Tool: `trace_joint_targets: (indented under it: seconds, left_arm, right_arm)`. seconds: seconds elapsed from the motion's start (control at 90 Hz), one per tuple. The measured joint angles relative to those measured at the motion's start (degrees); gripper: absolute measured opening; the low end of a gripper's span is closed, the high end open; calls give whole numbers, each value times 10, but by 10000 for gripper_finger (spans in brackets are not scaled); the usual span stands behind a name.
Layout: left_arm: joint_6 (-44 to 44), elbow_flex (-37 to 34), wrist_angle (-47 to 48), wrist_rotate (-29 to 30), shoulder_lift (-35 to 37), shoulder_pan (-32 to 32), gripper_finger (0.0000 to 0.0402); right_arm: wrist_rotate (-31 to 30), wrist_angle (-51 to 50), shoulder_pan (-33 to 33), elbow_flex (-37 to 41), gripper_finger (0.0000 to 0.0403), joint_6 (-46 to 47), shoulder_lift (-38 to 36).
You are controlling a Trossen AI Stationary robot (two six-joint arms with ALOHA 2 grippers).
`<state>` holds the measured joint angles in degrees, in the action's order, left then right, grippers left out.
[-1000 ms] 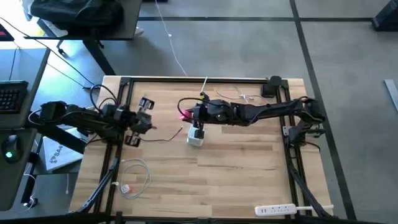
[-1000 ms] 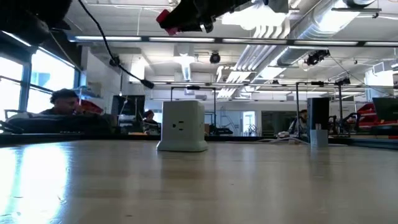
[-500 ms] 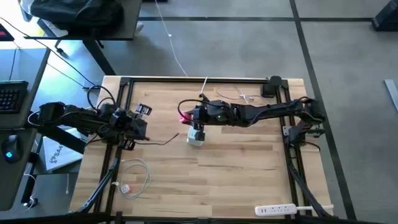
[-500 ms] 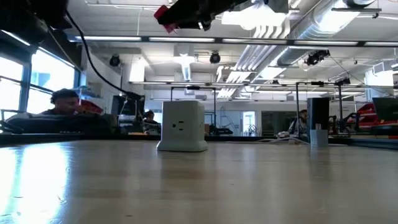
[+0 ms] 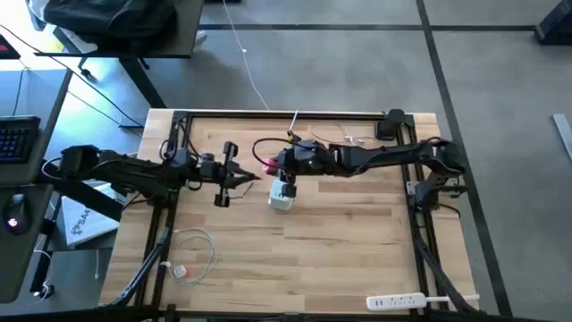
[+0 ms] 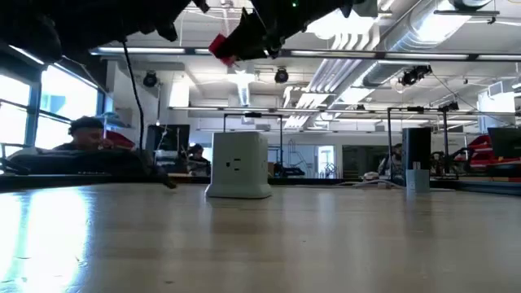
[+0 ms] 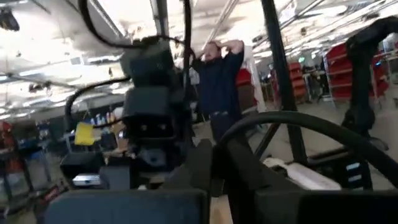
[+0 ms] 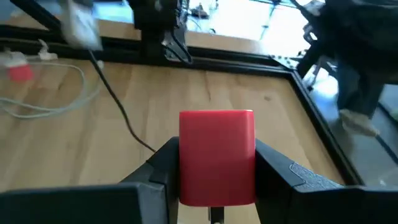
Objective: Insert USB
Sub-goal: Insert the black charger cable into the pink charger adapter
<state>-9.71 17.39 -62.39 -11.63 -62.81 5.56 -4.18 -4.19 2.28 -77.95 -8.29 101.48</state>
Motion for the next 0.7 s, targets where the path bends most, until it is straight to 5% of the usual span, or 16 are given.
trace_joint_targets:
  seconds: [0.367, 0.7]
  left_arm:
    - [-2, 0, 35, 84, -13, 0, 3]
    - [-10, 0, 43, 85, -13, 0, 3]
  right_arm:
    - [-22, -24, 0, 0, 115, -52, 9]
    - [-30, -10, -1, 0, 115, -77, 10]
